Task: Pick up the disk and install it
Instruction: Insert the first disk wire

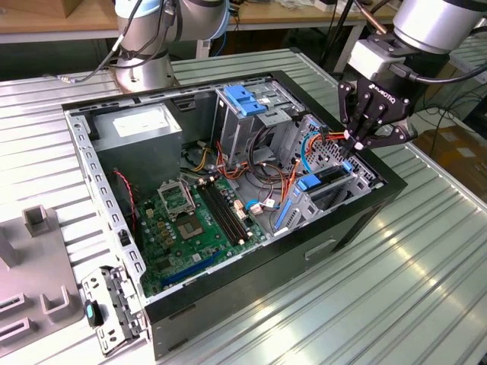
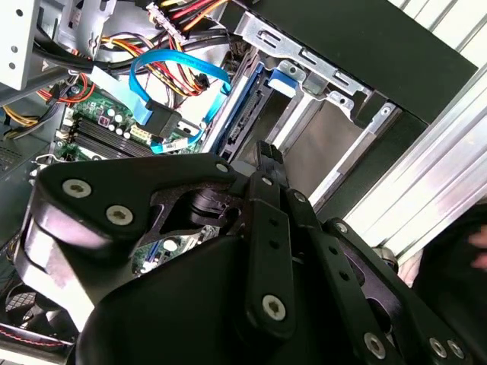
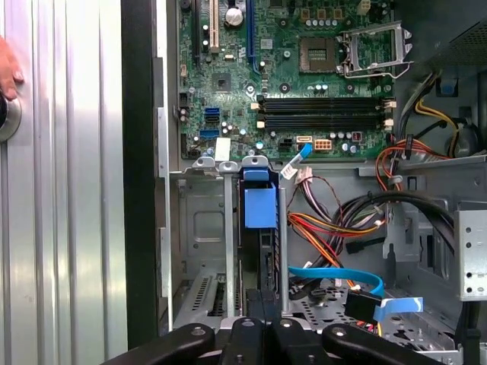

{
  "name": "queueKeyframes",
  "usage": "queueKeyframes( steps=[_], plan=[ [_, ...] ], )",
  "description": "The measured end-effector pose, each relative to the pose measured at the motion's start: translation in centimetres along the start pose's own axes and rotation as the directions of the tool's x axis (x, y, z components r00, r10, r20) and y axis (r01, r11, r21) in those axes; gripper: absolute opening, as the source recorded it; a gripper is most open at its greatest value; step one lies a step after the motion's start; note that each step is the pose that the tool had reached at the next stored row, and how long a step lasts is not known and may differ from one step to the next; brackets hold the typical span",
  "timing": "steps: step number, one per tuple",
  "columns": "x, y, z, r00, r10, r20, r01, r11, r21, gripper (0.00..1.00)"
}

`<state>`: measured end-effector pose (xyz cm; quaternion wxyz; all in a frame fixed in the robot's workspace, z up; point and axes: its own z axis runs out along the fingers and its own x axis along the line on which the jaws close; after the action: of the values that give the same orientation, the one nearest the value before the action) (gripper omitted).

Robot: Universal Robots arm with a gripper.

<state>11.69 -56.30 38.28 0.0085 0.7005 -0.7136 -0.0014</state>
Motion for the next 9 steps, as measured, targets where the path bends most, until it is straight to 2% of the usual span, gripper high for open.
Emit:
queueKeyframes(
  steps=[3, 6, 7, 9],
  plan=[
    [0.00, 0.00, 0.00, 0.9992, -0.040, -0.0005, 0.040, 0.9992, 0.0004, 0.11],
    [0.00, -0.01, 0.00, 0.9948, -0.101, -0.0014, 0.101, 0.9948, 0.0010, 0.11],
    [0.00, -0.09, -0.01, 0.9921, -0.126, -0.0019, 0.126, 0.9921, 0.0012, 0.11],
    [-0.08, -0.54, -0.01, 0.9914, -0.131, -0.0020, 0.131, 0.9914, 0.0012, 0.11]
  ],
)
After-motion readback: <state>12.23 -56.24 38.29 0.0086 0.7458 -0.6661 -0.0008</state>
